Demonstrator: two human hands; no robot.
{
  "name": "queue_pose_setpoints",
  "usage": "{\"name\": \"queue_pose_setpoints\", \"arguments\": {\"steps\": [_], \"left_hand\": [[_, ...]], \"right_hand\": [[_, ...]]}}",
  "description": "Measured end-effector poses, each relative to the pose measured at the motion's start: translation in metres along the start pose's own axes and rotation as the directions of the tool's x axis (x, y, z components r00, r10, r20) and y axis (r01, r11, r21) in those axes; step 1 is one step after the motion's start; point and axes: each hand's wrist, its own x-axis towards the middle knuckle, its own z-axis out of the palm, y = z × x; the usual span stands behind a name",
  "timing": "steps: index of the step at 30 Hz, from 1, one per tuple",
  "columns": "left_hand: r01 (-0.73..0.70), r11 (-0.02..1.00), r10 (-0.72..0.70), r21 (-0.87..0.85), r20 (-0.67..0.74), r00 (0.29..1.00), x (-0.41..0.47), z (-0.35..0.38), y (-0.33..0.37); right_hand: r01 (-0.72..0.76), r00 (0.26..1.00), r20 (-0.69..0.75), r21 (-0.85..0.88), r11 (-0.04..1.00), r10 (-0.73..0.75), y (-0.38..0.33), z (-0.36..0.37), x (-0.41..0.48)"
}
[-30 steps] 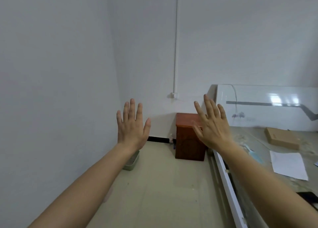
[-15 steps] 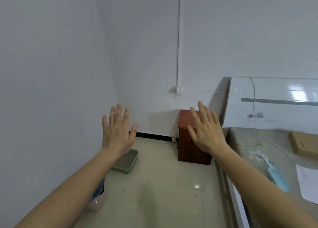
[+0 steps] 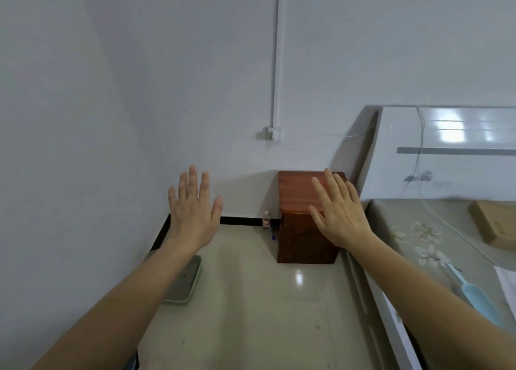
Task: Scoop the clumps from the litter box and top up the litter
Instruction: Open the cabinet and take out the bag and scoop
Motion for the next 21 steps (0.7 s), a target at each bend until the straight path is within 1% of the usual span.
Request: {"name": "queue_pose_setpoints", "arguments": {"steps": [3, 6, 10, 15, 18, 21], "left_hand": [[-0.057, 0.998, 0.059, -0.033, 0.069, 0.996, 0.050, 0.031, 0.018], [-0.109, 0.992, 0.115, -0.064, 0.106, 0.988, 0.088, 0.066, 0.041], [-0.146, 0.983, 0.163, -0.111, 0.172, 0.971, 0.134, 0.128, 0.070], [-0.105, 0.974, 0.159, -0.203, 0.271, 0.949, 0.175, 0.215, 0.109], [-0.039, 0.965, 0.134, -0.259, 0.360, 0.923, 0.198, 0.277, 0.129], [0.047, 0.945, 0.108, -0.325, 0.441, 0.891, 0.211, 0.338, 0.145]], "right_hand": [[-0.065, 0.997, 0.049, -0.001, 0.998, 0.064, 0.016, 0.024, 0.022], [-0.089, 0.992, 0.090, -0.024, 0.996, 0.090, 0.041, 0.053, 0.045], [-0.146, 0.980, 0.134, -0.019, 0.989, 0.147, 0.073, 0.101, 0.084], [-0.170, 0.960, 0.237, 0.079, 0.982, 0.147, 0.106, 0.182, 0.122], [-0.168, 0.939, 0.320, 0.115, 0.979, 0.123, 0.122, 0.243, 0.145], [-0.245, 0.906, 0.387, 0.143, 0.959, 0.173, 0.127, 0.306, 0.154]]}}
